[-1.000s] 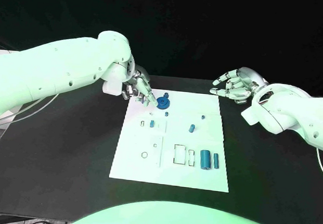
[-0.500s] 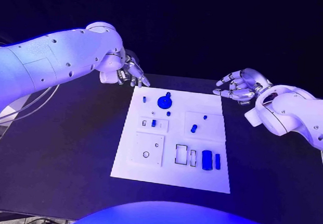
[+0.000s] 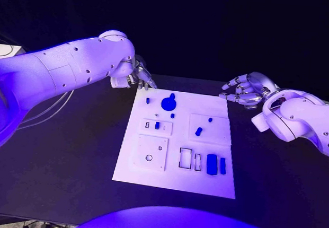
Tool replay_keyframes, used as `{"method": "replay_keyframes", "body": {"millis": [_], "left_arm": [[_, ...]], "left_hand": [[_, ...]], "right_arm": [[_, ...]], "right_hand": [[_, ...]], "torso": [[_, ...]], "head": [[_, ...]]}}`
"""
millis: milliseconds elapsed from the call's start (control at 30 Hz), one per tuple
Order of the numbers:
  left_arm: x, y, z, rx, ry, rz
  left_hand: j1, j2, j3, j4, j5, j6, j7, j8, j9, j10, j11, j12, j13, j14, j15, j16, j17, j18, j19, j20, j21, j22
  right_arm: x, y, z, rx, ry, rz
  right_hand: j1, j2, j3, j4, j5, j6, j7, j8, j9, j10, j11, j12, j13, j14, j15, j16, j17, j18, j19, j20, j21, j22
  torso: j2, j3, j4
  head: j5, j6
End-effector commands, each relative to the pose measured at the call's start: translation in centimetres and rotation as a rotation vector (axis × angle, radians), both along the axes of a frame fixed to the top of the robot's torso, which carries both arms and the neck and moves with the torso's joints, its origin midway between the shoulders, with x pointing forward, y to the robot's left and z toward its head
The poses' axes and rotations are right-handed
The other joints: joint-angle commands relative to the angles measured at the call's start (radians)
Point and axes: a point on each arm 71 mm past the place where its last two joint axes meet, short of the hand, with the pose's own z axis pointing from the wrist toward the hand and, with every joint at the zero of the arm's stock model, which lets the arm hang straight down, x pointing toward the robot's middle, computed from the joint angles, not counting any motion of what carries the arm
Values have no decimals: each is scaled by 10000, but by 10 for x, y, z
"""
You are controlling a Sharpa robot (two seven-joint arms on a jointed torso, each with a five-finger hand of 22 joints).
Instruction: Assemble the parts on the task board
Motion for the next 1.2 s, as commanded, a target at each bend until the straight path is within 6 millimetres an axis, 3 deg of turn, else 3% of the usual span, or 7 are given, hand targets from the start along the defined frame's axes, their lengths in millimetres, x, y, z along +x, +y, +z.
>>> {"method": "replay_keyframes", "body": {"millis": [33, 300, 1200], "left_arm": [[0, -1, -5, 332, 302, -287], [-1, 2, -14, 657, 645, -320], [-6, 1, -20, 666, 1402, -661]], "left_hand": [[89, -18, -13, 73, -28, 98, -3, 14, -41, -37, 20, -5, -17, 365, 84, 79, 1054, 167, 25, 32, 45, 30], [102, -14, -23, 106, -26, 150, -4, 40, -68, -48, 19, -4, -25, 369, 84, 91, 1065, 166, 26, 34, 49, 37], [146, 19, -155, 410, -28, 612, -104, 473, -108, 135, -57, 163, 85, 449, 31, 247, 1242, 127, 141, 5, 200, 254]], "right_arm": [[-1, 2, 1, 47, -175, 141], [0, 1, 5, 204, -602, 44], [0, 1, 5, 238, -686, 11]], "right_hand": [[-84, 37, -48, -21, 35, -78, 22, 4, -12, -10, -6, 35, -17, 496, 45, -25, 925, 105, -36, 24, -42, 515], [-66, 40, -39, -32, 46, -79, 21, 5, -13, -20, -7, 27, -30, 495, 44, -28, 921, 104, -34, 23, -38, 518], [-29, 55, -13, -45, 99, -76, 19, 9, -16, -24, -10, 26, -39, 500, 41, -20, 934, 106, -36, 21, -52, 512]], "torso": [[70, -30, -41], [101, -46, -49], [80, -32, -31]], "head": [[52, 42], [64, 59], [57, -8]]}}
